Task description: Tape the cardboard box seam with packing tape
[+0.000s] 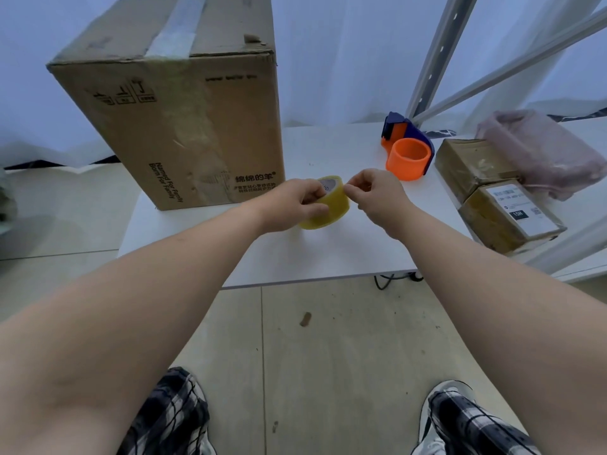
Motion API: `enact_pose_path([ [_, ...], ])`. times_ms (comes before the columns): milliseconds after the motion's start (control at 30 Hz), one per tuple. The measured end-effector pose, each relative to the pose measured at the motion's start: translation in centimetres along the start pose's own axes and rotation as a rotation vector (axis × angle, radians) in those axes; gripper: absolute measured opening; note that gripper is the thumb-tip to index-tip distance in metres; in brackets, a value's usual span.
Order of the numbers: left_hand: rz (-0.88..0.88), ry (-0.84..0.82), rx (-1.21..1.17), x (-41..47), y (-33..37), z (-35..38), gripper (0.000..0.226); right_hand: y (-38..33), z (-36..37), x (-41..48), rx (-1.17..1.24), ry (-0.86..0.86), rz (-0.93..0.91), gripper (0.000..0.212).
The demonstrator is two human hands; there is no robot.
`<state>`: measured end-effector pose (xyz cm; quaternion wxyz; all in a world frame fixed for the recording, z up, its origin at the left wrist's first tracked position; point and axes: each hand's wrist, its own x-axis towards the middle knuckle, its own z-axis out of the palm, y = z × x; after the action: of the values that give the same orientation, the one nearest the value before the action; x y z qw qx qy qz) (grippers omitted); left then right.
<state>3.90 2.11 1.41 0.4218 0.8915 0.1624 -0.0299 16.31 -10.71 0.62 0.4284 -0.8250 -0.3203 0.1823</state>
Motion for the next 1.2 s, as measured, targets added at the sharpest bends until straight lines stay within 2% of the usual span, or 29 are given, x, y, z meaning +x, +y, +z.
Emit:
enact_pose_path([
  [33,0.005,-0.016,-0.010,0.0,-0.1,-0.1,0.001,0.1,0.0,0.0,-0.036,-0.031,-0.007,0.010],
  [133,0.006,-0.023,-0.007,0.0,-0.1,-0.1,0.008,0.2,0.3,-0.1,-0.176,-0.095,-0.049,0.011],
  [200,-0.001,0.003,0.016,0.2,0.0,-0.1,0.002,0.0,0.5,-0.2,-0.222,-0.089,-0.087,0.013],
  [267,-0.020,0.040,0.015,0.5,0.1,-0.1,0.010,-0.2,0.5,-0.3,-0.234,-0.056,-0.115,0.012],
  [400,-0.023,0.071,-0.044,0.8,0.4,0.4,0.012,0.3,0.1,-0.5,-0.129,0.049,-0.119,0.007],
  [500,-0.025,0.081,-0.078,0.7,0.3,0.5,0.017,0.4,-0.5,-0.5,-0.046,0.051,-0.133,0.013],
  [733,-0.015,0.078,-0.145,0.6,0.2,0.6,0.011,-0.1,0.0,0.0,-0.009,0.170,-0.110,0.008],
  [867,-0.025,0.068,-0.153,0.5,0.1,0.6,0.010,-0.1,0.0,0.1,0.052,0.138,-0.048,0.014],
  [1000,-0.028,0.055,-0.183,0.4,0.5,0.8,0.021,-0.2,-0.4,0.0,-0.042,0.108,-0.060,0.010],
  [1200,0.033,0.150,-0.148,0.3,1.2,0.6,0.015,-0.1,-0.4,0.0,-0.224,0.186,-0.118,0.010],
])
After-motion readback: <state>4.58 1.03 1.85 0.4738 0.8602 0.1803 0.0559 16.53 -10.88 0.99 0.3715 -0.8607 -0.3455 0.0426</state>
